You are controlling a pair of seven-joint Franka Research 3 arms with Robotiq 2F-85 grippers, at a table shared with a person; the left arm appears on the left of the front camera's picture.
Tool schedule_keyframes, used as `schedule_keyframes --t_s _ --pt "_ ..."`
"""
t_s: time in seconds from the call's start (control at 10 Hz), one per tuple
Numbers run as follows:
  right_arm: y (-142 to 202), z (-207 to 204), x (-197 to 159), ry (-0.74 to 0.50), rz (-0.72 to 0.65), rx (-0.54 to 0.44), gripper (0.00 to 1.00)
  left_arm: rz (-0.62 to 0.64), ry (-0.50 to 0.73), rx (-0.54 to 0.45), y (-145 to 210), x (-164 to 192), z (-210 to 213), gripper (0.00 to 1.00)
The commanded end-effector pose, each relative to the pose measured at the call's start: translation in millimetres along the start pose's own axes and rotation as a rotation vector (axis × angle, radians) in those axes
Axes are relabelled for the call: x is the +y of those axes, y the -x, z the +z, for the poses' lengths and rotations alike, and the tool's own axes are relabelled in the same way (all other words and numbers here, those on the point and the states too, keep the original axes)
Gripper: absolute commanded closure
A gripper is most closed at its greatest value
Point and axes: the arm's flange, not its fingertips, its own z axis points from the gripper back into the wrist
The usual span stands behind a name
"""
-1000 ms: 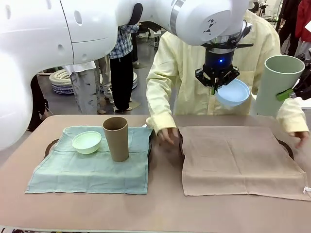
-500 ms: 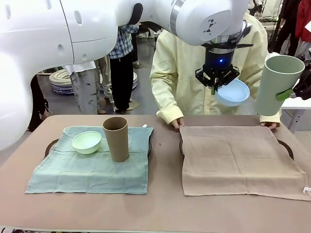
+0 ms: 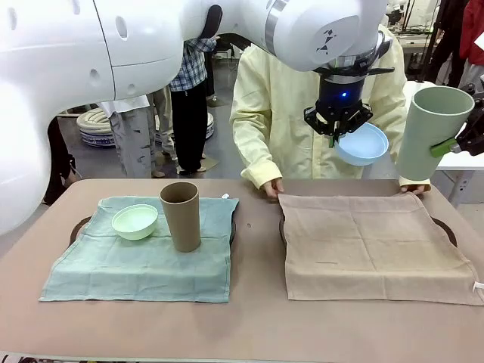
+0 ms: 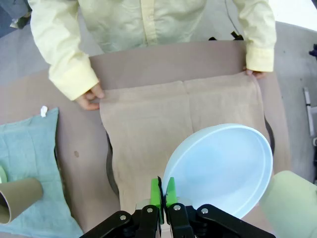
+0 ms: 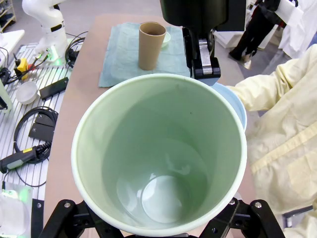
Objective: Set up a tray with a mat and arrange the tableware.
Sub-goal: Place the Picnic Bowl and Reusable plastic cup back onto the Handle tray in front of the human's position.
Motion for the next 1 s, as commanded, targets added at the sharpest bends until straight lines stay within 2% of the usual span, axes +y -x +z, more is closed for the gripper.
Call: schedule_keyframes --t_s 0.0,0.4,0.5,0.7,0.9 --pt "0 0 -3 -0.001 0.011 0.012 1.0 -0.018 0.017 0.003 -3 0 2 1.0" --pt "0 0 -3 -0.001 0.011 0.012 1.0 -0.018 0.017 0.003 -3 0 2 1.0" --pt "0 0 0 0.0 0.0 0.0 0.15 0.0 0.0 0.0 0 0 0 0.96" --pt "14 -4 -10 -0.087 0.004 -0.063 0.15 -0.014 0.089 0.07 -2 25 -10 0.96" --pt "57 -32 -18 -0.163 -0.085 -0.127 0.15 0.011 0.157 0.172 5 48 -42 0.96"
